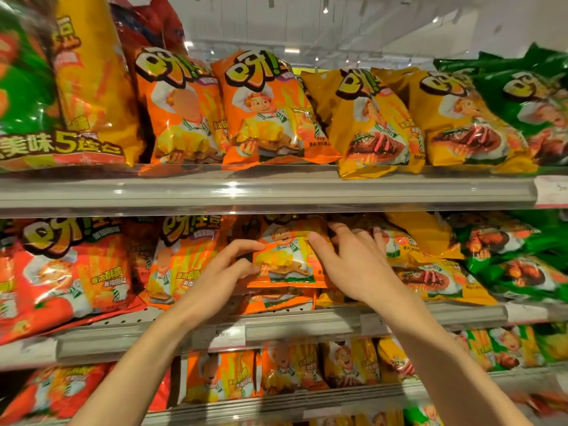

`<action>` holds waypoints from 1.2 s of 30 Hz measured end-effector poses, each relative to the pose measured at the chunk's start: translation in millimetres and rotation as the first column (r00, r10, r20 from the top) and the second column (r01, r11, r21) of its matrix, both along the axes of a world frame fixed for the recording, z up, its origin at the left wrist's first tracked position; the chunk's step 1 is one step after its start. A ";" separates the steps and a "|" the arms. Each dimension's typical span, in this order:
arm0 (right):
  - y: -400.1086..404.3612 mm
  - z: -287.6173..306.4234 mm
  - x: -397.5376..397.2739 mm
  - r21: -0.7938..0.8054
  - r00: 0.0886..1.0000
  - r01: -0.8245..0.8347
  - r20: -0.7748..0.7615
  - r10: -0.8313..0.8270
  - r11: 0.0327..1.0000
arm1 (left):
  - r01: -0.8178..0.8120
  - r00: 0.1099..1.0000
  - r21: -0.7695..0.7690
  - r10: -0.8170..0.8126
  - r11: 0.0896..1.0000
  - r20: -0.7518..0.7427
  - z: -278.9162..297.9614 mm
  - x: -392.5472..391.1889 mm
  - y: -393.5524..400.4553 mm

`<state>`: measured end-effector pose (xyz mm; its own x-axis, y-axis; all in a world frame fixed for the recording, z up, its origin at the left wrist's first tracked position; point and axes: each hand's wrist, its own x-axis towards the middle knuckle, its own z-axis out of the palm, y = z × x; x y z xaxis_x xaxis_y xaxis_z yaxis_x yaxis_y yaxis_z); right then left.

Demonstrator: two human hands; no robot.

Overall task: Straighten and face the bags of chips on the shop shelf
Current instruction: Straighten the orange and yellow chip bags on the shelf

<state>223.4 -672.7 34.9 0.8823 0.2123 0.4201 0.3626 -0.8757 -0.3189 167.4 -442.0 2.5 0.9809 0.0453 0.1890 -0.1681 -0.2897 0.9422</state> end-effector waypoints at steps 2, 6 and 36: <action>7.3 1.8 -1.6 -0.023 1.000 0.029 0.001 -0.029 0.999 | -0.068 0.998 -0.007 0.068 0.998 -0.007 4.4 2.8 -5.1; 9.9 -4.0 -2.8 0.000 0.998 0.013 0.058 -0.013 1.000 | -0.130 0.986 0.061 0.136 0.990 -0.099 14.3 16.5 -13.5; 71.1 -37.1 -63.1 0.640 0.887 -0.182 -0.221 0.405 0.747 | -0.379 0.921 0.001 0.377 0.925 0.099 -7.2 -64.8 35.5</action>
<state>160.3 -601.6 -2.2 0.9222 0.2946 0.2505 0.3458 -0.3386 -0.8751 102.6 -406.5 -4.7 0.8686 0.4050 0.2855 -0.1312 -0.3678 0.9206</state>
